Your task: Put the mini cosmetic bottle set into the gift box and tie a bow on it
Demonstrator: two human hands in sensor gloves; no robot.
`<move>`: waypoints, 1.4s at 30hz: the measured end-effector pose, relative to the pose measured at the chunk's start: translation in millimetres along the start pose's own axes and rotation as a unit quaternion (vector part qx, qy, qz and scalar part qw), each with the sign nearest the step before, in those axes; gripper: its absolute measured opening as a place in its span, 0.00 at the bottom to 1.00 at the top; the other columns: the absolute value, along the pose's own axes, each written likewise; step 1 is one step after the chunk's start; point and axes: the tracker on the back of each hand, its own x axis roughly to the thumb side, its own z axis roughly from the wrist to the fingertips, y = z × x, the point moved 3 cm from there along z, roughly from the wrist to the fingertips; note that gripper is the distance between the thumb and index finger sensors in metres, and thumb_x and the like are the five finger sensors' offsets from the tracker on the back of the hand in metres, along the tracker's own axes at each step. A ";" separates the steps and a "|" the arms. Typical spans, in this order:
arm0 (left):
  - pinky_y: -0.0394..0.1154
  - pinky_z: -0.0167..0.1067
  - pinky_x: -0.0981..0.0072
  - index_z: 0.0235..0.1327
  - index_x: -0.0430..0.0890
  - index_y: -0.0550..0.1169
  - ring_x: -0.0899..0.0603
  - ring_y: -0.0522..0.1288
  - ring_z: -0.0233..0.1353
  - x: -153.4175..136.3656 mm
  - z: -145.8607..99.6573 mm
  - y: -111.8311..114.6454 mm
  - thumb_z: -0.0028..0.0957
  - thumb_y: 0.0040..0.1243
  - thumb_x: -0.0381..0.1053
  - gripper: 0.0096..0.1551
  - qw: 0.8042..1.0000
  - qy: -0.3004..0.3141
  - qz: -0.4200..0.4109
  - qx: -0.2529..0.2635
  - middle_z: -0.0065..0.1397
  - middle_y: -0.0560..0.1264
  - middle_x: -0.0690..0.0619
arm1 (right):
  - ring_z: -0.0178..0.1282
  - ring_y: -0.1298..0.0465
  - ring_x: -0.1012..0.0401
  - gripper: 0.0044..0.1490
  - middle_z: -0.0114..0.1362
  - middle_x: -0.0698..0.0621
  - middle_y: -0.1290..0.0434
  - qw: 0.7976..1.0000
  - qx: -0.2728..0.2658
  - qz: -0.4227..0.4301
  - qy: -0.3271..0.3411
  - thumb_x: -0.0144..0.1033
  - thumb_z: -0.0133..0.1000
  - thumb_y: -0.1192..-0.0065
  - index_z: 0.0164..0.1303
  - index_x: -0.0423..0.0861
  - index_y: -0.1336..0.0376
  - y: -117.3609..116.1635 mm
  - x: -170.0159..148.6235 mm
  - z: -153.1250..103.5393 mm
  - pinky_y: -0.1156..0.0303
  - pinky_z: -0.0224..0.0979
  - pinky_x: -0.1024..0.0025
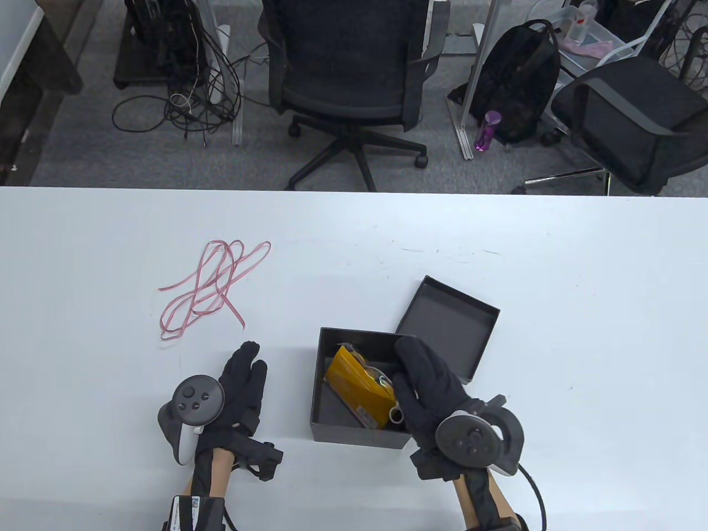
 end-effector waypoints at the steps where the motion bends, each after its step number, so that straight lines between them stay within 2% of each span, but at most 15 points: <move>1: 0.65 0.70 0.25 0.86 0.44 0.59 0.22 0.64 0.79 -0.1 0.1 0.1 0.65 0.37 0.62 0.39 1.000 0.000 0.000 0.000 0.84 0.59 0.34 | 0.68 0.27 0.32 0.37 0.75 0.26 0.35 1.000 0.001 -0.013 -0.017 0.32 0.64 0.45 0.80 0.27 0.46 -0.1 -9.8 0.5 0.29 0.65 0.36; 5: 0.65 0.70 0.25 0.85 0.44 0.59 0.22 0.64 0.78 -0.4 0.2 0.1 0.65 0.37 0.62 0.39 1.000 -0.002 0.000 -0.001 0.84 0.59 0.34 | 0.68 0.29 0.31 0.38 0.76 0.25 0.36 0.992 0.049 -0.081 -0.086 0.31 0.64 0.45 0.81 0.27 0.47 -16.7 -53.9 -0.6 0.30 0.65 0.34; 9: 0.65 0.70 0.25 0.86 0.44 0.59 0.21 0.64 0.78 -0.6 0.3 0.0 0.65 0.38 0.62 0.39 1.000 -0.002 0.001 -0.001 0.84 0.59 0.34 | 0.70 0.31 0.28 0.40 0.79 0.28 0.38 0.974 0.121 -0.138 -0.134 0.33 0.64 0.44 0.83 0.29 0.48 -38.3 -86.0 -6.8 0.32 0.66 0.32; 11: 0.65 0.70 0.25 0.86 0.44 0.59 0.22 0.64 0.78 -0.6 0.4 0.1 0.65 0.38 0.62 0.39 1.000 -0.002 0.002 -0.001 0.84 0.59 0.34 | 0.70 0.33 0.26 0.42 0.83 0.30 0.41 0.961 0.156 -0.170 -0.153 0.36 0.64 0.43 0.85 0.32 0.51 -47.6 -98.2 -11.3 0.33 0.67 0.31; 14: 0.65 0.70 0.25 0.85 0.44 0.59 0.22 0.64 0.78 -0.6 0.7 0.5 0.65 0.38 0.62 0.39 1.000 -0.002 0.006 -0.003 0.84 0.59 0.34 | 0.70 0.34 0.25 0.47 0.86 0.31 0.47 0.926 0.228 -0.237 -0.185 0.41 0.65 0.43 0.87 0.34 0.55 -61.6 -113.8 -17.8 0.34 0.67 0.30; 16: 0.65 0.70 0.25 0.86 0.44 0.59 0.22 0.64 0.78 -0.4 0.9 0.8 0.65 0.38 0.62 0.39 1.000 -0.001 0.008 -0.004 0.84 0.59 0.34 | 0.70 0.34 0.25 0.49 0.87 0.31 0.51 0.909 0.256 -0.265 -0.194 0.43 0.65 0.44 0.88 0.35 0.58 -69.1 -119.4 -21.0 0.34 0.68 0.31; 20: 0.65 0.70 0.25 0.85 0.44 0.59 0.22 0.64 0.78 -0.4 1.1 1.0 0.65 0.38 0.62 0.39 1.000 -0.001 0.011 -0.005 0.84 0.59 0.34 | 0.69 0.32 0.28 0.48 0.87 0.33 0.53 0.898 0.274 -0.285 -0.195 0.43 0.64 0.43 0.88 0.38 0.57 -80.5 -124.7 -23.9 0.32 0.67 0.34; 28: 0.65 0.70 0.25 0.85 0.44 0.59 0.21 0.64 0.78 -0.2 1.0 1.3 0.65 0.38 0.62 0.39 1.000 -0.001 0.010 -0.006 0.84 0.59 0.34 | 0.67 0.29 0.33 0.41 0.87 0.35 0.53 0.891 0.279 -0.310 -0.177 0.38 0.64 0.44 0.86 0.40 0.51 -90.1 -125.5 -25.2 0.31 0.66 0.38; 31: 0.65 0.70 0.25 0.85 0.44 0.59 0.21 0.64 0.78 -0.2 1.2 1.6 0.65 0.38 0.62 0.39 1.000 -0.001 0.010 -0.006 0.84 0.59 0.33 | 0.67 0.30 0.34 0.35 0.87 0.35 0.53 0.886 0.284 -0.324 -0.171 0.35 0.64 0.45 0.82 0.39 0.44 -94.2 -125.0 -25.7 0.31 0.67 0.39; 38: 0.65 0.70 0.26 0.85 0.44 0.59 0.21 0.64 0.78 0.0 1.4 2.1 0.65 0.38 0.62 0.39 1.000 0.000 0.017 -0.008 0.84 0.59 0.33 | 0.66 0.29 0.34 0.30 0.85 0.32 0.52 0.883 0.277 -0.345 -0.157 0.31 0.64 0.49 0.76 0.35 0.41 -99.3 -122.4 -25.0 0.31 0.66 0.38; 42: 0.65 0.70 0.26 0.85 0.44 0.60 0.21 0.64 0.78 0.0 1.4 2.2 0.65 0.38 0.62 0.39 1.000 0.000 0.018 -0.008 0.84 0.59 0.33 | 0.67 0.29 0.35 0.27 0.85 0.32 0.49 0.889 0.264 -0.343 -0.149 0.31 0.63 0.50 0.70 0.36 0.37 -98.0 -121.8 -24.2 0.30 0.66 0.38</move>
